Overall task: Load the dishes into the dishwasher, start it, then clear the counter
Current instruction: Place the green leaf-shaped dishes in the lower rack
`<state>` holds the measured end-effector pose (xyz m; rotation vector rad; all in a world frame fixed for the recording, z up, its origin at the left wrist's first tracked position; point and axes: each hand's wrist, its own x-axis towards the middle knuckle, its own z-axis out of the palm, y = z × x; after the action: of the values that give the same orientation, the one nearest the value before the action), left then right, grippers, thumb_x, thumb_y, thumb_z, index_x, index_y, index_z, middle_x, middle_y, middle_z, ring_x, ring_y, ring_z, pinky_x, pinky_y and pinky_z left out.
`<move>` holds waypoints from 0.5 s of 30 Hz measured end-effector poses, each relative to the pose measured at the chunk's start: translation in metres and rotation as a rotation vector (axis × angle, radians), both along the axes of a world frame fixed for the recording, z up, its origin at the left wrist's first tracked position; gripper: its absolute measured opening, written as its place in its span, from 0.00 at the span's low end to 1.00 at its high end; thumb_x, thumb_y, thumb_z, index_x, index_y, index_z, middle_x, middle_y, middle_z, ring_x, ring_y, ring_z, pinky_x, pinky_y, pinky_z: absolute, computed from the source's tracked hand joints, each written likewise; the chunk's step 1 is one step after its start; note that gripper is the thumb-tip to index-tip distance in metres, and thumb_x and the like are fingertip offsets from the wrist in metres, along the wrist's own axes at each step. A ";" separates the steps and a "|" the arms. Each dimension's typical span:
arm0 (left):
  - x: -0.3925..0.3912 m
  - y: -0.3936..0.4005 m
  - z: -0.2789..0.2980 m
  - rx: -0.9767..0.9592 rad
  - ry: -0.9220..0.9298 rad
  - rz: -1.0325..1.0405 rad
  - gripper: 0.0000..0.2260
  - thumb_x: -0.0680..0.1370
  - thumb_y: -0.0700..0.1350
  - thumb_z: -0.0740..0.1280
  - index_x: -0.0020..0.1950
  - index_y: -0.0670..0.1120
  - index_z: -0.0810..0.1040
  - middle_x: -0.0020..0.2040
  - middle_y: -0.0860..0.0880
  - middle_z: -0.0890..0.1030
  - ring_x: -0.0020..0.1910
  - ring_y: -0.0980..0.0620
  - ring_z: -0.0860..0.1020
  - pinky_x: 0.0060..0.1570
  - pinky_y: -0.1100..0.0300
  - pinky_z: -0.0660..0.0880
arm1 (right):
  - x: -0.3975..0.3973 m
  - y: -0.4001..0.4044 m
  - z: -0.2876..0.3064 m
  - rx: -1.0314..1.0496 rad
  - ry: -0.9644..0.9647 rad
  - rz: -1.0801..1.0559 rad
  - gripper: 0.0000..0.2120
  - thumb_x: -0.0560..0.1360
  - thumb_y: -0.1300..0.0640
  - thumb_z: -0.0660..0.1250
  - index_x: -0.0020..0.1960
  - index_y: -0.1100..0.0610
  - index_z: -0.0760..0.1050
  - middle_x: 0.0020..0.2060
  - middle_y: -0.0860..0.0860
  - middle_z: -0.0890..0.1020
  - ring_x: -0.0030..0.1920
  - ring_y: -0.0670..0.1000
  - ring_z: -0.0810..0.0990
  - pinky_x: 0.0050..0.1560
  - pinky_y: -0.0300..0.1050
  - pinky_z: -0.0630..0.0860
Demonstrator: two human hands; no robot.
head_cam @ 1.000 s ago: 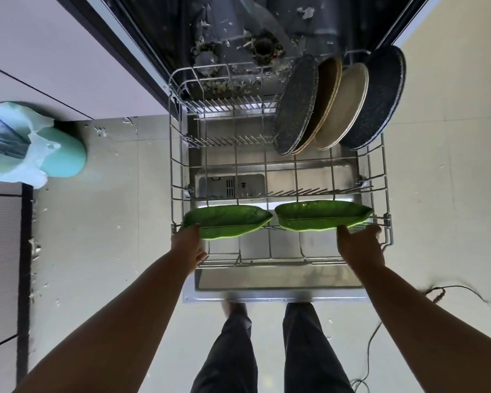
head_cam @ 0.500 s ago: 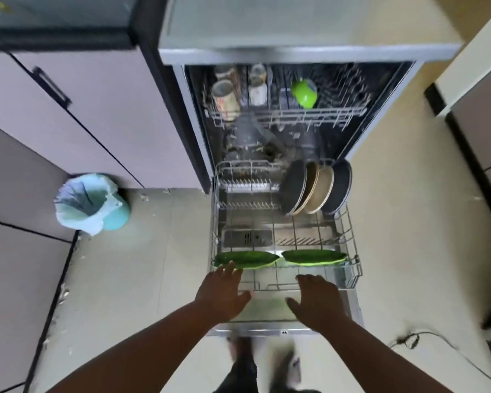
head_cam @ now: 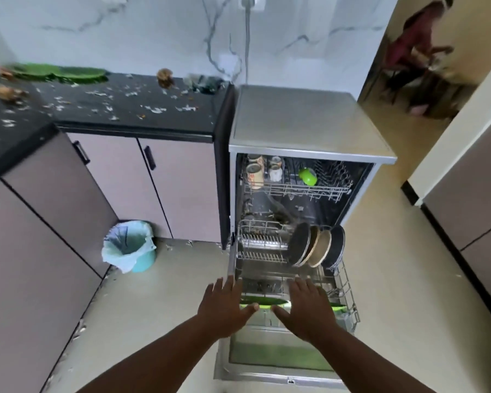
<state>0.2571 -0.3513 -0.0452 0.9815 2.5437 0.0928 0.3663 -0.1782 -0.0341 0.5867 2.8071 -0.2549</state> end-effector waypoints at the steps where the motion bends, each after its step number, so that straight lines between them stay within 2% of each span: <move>1: -0.003 -0.006 0.011 0.009 -0.006 0.013 0.35 0.79 0.67 0.49 0.79 0.48 0.50 0.80 0.44 0.50 0.78 0.43 0.50 0.75 0.47 0.48 | -0.003 -0.006 0.008 0.001 0.018 0.007 0.39 0.76 0.32 0.53 0.77 0.55 0.52 0.77 0.55 0.56 0.77 0.57 0.49 0.75 0.54 0.48; 6: -0.033 -0.052 0.049 0.054 0.076 0.086 0.35 0.79 0.67 0.48 0.79 0.48 0.48 0.80 0.44 0.49 0.78 0.43 0.49 0.74 0.48 0.47 | -0.053 -0.052 0.051 0.017 0.093 0.076 0.40 0.76 0.31 0.51 0.78 0.55 0.48 0.78 0.54 0.52 0.78 0.56 0.46 0.76 0.54 0.45; 9: -0.068 -0.090 0.057 0.075 0.114 0.168 0.38 0.76 0.71 0.44 0.80 0.49 0.47 0.80 0.45 0.48 0.78 0.44 0.48 0.75 0.48 0.45 | -0.098 -0.091 0.066 0.046 0.139 0.152 0.45 0.70 0.27 0.42 0.78 0.53 0.48 0.78 0.53 0.51 0.78 0.56 0.44 0.76 0.53 0.43; 10: -0.082 -0.103 0.059 0.086 0.124 0.197 0.40 0.75 0.72 0.42 0.80 0.49 0.46 0.80 0.46 0.47 0.78 0.45 0.48 0.75 0.48 0.45 | -0.116 -0.104 0.069 0.059 0.155 0.173 0.45 0.70 0.27 0.42 0.78 0.53 0.48 0.78 0.53 0.51 0.78 0.56 0.44 0.75 0.53 0.42; 12: -0.113 -0.134 0.064 0.089 0.148 0.231 0.42 0.73 0.74 0.38 0.80 0.49 0.45 0.80 0.45 0.46 0.78 0.45 0.47 0.75 0.47 0.44 | -0.156 -0.135 0.074 0.078 0.178 0.207 0.41 0.75 0.30 0.48 0.79 0.54 0.47 0.78 0.54 0.49 0.78 0.56 0.42 0.75 0.52 0.40; 14: -0.148 -0.170 0.070 0.080 0.220 0.251 0.49 0.67 0.76 0.29 0.80 0.49 0.45 0.80 0.45 0.47 0.78 0.44 0.49 0.75 0.47 0.47 | -0.199 -0.169 0.079 0.081 0.206 0.228 0.40 0.76 0.31 0.50 0.79 0.54 0.46 0.78 0.54 0.47 0.78 0.56 0.41 0.74 0.53 0.39; 15: -0.173 -0.192 0.075 0.072 0.263 0.271 0.49 0.67 0.75 0.28 0.79 0.48 0.46 0.80 0.45 0.49 0.78 0.43 0.51 0.75 0.47 0.50 | -0.226 -0.191 0.081 0.080 0.224 0.235 0.40 0.76 0.31 0.50 0.79 0.54 0.46 0.78 0.54 0.47 0.77 0.56 0.41 0.74 0.53 0.39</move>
<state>0.0839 -0.5433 0.0295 0.7074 2.9236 0.1410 0.1402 -0.3687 0.0474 0.2524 3.0797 -0.1707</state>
